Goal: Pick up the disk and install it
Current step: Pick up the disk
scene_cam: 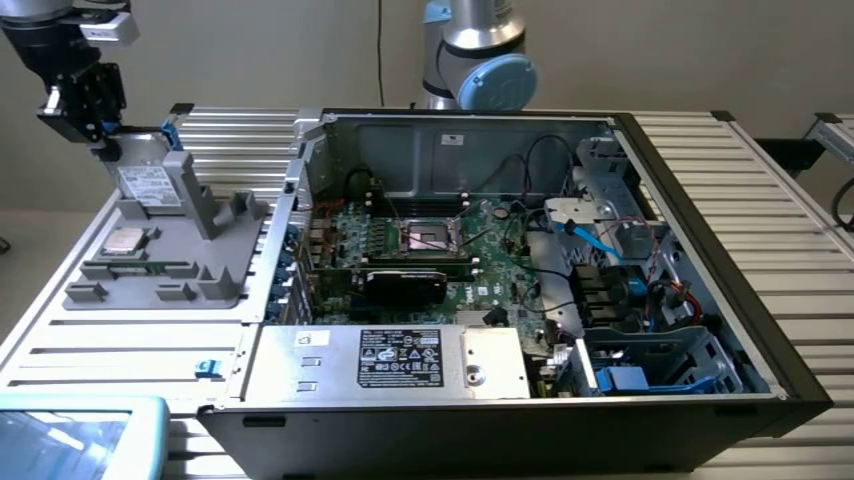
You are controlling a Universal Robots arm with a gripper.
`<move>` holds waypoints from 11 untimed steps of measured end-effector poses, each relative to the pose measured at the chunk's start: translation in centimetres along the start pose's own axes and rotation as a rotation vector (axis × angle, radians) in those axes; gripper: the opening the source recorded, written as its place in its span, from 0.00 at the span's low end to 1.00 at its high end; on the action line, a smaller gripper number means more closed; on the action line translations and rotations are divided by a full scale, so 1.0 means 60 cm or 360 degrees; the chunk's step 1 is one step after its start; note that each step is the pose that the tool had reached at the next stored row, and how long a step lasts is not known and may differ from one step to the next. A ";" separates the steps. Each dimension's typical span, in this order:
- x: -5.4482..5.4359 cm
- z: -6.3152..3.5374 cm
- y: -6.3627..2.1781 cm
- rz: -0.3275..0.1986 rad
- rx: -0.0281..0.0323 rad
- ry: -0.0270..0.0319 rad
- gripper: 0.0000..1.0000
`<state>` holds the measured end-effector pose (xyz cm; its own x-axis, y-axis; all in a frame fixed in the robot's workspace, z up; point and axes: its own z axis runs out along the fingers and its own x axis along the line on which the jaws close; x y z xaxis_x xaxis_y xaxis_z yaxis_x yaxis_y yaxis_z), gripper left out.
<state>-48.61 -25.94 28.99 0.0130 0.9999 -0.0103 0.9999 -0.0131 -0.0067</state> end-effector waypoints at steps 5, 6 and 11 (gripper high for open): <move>0.000 0.001 0.000 0.0000 0.00001 -0.00037 0.37; 0.000 0.001 0.000 0.0000 -0.00001 -0.00042 0.37; 0.000 0.001 0.000 0.0000 -0.00002 -0.00051 0.37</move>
<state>-48.61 -25.94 28.93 0.0132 0.9998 -0.0135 0.9999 -0.0132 -0.0066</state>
